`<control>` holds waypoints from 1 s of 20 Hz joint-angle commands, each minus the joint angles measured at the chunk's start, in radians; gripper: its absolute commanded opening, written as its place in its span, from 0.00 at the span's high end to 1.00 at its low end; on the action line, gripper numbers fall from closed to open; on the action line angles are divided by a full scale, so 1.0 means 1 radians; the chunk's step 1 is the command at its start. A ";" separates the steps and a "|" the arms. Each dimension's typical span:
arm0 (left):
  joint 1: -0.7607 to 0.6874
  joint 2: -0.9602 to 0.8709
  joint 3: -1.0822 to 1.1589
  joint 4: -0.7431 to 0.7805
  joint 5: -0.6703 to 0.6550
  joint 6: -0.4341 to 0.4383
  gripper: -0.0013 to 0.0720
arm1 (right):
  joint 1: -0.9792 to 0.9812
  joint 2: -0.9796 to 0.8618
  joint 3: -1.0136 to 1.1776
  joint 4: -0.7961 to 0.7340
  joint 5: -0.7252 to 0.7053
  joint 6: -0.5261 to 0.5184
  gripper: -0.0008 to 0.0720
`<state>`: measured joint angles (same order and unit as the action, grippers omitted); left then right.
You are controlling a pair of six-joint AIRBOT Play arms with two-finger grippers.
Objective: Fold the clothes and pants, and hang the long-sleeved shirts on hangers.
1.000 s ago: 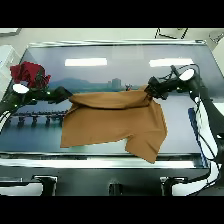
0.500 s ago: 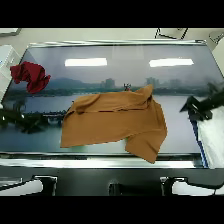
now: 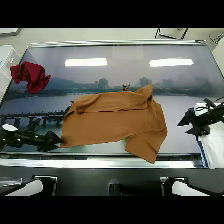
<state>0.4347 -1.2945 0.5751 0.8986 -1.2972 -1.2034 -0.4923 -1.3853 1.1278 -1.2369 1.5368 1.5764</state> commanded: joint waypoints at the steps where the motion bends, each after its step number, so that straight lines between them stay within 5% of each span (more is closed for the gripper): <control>1: -0.064 -0.001 -0.031 -0.054 0.101 0.006 0.40 | -0.001 0.003 -0.010 0.022 0.001 -0.008 0.21; 3: -0.120 -0.003 -0.031 -0.055 0.132 -0.028 0.51 | -0.001 0.003 -0.010 0.022 0.003 -0.011 0.21; 5: -0.151 -0.003 -0.031 -0.054 0.131 -0.027 0.93 | -0.001 0.003 -0.014 0.022 0.005 -0.024 0.21; 20: -0.141 0.080 -0.028 -0.056 0.101 -0.029 0.95 | -0.001 -0.138 -0.226 0.275 -0.281 -0.145 0.26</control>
<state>0.2935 -1.2350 0.5461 0.8459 -1.1931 -1.2304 -0.4931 -1.4986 0.9085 -0.9848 1.3121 1.4399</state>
